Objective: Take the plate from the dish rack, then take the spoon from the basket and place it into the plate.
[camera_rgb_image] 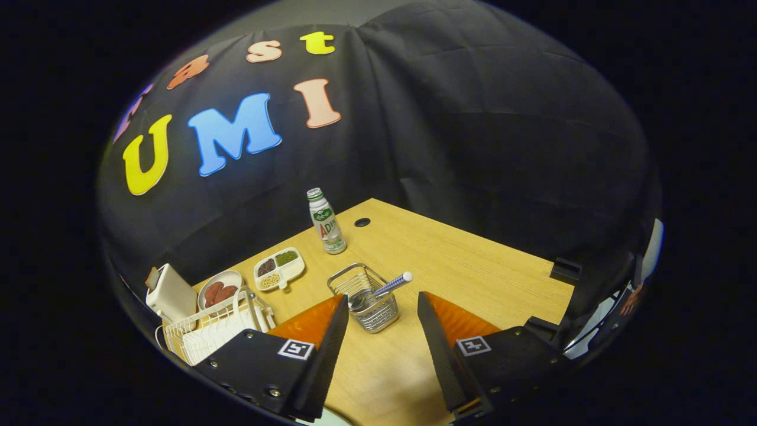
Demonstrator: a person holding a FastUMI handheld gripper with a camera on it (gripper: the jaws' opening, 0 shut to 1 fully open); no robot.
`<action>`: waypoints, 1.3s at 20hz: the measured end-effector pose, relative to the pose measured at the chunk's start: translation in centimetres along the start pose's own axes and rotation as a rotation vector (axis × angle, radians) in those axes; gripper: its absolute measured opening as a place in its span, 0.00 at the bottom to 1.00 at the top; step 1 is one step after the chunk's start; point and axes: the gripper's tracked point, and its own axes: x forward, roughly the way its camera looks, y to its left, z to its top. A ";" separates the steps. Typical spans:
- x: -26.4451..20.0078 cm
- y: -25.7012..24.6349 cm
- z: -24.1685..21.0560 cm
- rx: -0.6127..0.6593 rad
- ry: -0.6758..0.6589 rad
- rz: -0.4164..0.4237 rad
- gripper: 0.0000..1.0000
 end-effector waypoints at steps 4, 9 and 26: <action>2.9 -0.6 0.1 0.034 0.002 -0.063 0.73; 5.9 -0.7 -0.5 0.079 0.013 -0.102 0.73; 9.0 -0.5 0.6 0.090 0.013 -0.128 0.27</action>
